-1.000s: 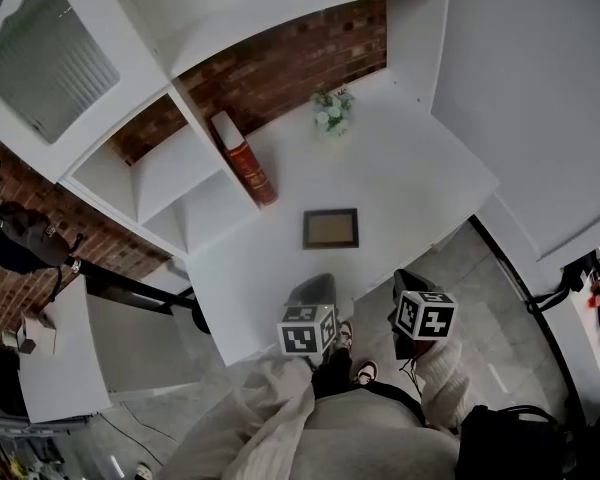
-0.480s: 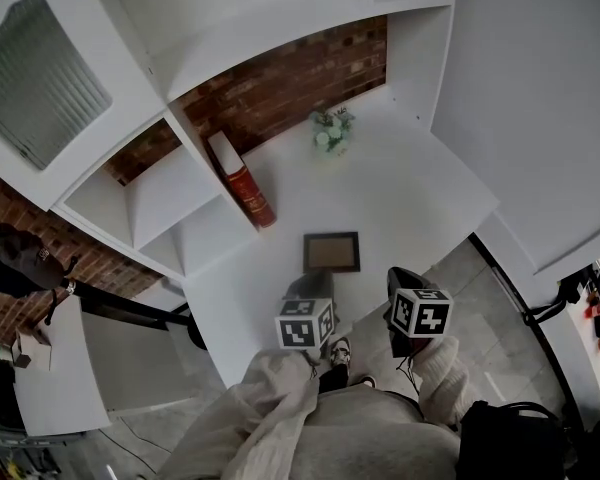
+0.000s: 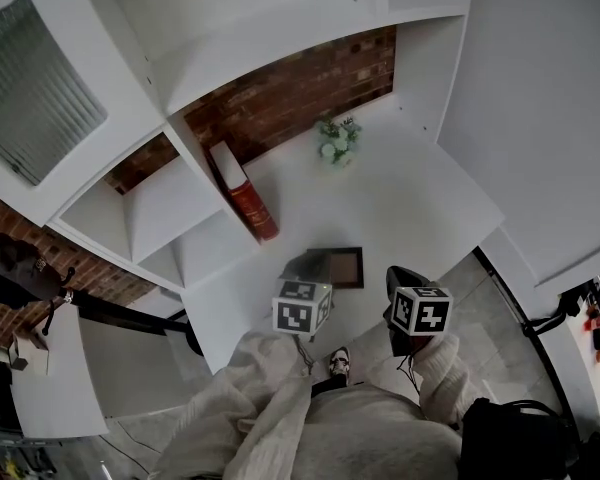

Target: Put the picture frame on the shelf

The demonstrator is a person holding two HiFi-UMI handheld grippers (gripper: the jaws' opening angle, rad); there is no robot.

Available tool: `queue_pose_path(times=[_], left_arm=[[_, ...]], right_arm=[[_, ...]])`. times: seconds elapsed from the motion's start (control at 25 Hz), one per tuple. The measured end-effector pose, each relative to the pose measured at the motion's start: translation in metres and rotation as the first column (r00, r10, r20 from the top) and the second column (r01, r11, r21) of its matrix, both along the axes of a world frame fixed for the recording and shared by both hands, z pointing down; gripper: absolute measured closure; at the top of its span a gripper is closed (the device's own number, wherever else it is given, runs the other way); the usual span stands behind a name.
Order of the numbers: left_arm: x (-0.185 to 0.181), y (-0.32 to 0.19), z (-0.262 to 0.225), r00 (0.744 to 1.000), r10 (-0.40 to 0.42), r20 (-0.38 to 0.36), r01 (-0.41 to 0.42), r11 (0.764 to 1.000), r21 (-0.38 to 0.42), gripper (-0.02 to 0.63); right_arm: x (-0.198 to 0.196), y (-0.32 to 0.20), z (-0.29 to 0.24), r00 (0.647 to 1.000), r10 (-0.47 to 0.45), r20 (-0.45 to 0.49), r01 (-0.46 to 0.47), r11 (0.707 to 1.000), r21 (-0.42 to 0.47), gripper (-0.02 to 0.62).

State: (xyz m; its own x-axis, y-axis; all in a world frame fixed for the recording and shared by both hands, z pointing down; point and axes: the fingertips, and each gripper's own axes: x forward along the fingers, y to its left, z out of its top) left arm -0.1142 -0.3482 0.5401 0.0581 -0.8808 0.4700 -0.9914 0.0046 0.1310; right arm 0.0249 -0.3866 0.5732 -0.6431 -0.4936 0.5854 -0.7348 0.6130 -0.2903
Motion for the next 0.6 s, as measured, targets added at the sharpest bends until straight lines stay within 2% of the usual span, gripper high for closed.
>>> queue_pose_path(times=[0.28,0.36,0.48,0.56,0.6], left_arm=[[-0.032,-0.045,-0.030,0.994,0.053,0.094,-0.059,0.996,0.063,0.598],[-0.031,-0.056,-0.032,0.987,0.141,0.072,-0.146,0.987,0.064,0.598],[-0.022,-0.068,-0.020,0.956,0.292,0.034,-0.293,0.956,0.020,0.588],[-0.019,-0.072,-0.004,0.933,0.358,0.022,-0.358,0.934,-0.019,0.518],[-0.018,-0.073,0.004,0.922,0.387,0.011,-0.387,0.921,-0.037,0.511]], right_arm=[[-0.006,-0.026,0.006,1.000,0.008,-0.028,-0.008,1.000,-0.011,0.571],[-0.007,-0.031,0.011,0.999,0.011,-0.039,-0.012,1.000,-0.024,0.571],[-0.009,-0.038,0.020,0.998,0.016,-0.056,-0.019,0.999,-0.049,0.571],[-0.009,-0.040,0.027,0.998,0.020,-0.066,-0.024,0.997,-0.067,0.571],[-0.010,-0.042,0.030,0.997,0.021,-0.070,-0.026,0.997,-0.074,0.571]])
